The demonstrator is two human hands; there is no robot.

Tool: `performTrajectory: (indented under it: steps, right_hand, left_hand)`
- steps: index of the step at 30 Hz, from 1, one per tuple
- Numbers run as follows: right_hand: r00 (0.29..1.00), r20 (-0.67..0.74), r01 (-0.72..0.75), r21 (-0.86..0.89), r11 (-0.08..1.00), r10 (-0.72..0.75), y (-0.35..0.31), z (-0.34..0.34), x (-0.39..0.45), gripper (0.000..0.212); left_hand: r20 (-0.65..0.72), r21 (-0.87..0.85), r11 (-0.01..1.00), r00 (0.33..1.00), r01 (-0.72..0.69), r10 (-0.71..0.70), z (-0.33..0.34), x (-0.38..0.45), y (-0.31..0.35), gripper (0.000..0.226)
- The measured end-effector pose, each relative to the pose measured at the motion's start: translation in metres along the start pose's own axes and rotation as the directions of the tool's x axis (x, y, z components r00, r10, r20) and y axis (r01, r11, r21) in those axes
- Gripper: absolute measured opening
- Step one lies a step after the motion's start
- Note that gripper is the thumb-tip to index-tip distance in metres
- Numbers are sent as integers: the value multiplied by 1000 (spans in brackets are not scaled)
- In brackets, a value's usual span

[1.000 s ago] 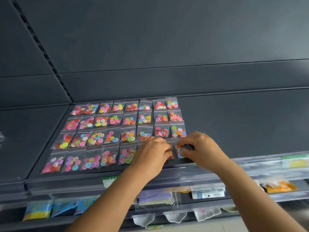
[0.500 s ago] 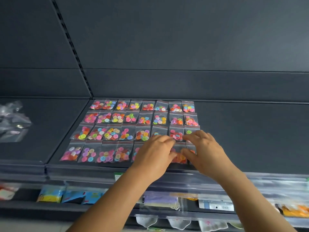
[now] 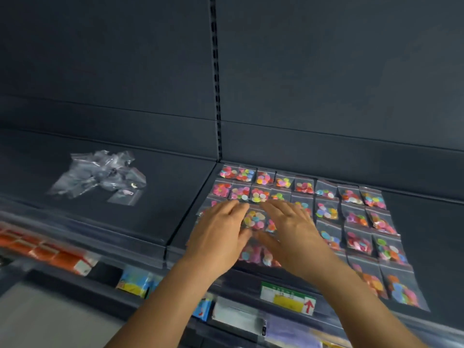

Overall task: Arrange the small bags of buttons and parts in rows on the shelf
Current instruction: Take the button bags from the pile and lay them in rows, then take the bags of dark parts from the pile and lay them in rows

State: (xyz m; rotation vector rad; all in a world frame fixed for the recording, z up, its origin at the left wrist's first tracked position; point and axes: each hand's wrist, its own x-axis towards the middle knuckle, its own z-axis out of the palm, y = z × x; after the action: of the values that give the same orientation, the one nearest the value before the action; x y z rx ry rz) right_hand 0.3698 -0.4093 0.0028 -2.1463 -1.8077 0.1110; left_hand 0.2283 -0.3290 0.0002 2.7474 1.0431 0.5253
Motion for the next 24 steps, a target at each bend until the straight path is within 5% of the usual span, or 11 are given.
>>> performTrajectory:
  steps: [13, 24]
  right_hand:
    - [999, 29, 38, 76, 996, -40, -169, 79, 118, 60]
    - [995, 99, -36, 178, 983, 18, -217, 113, 180, 60]
  left_hand:
    - [-8, 14, 993, 993, 117, -117, -60, -26, -210, 56]
    - [-47, -33, 960, 959, 277, -278, -53, -17, -300, 63]
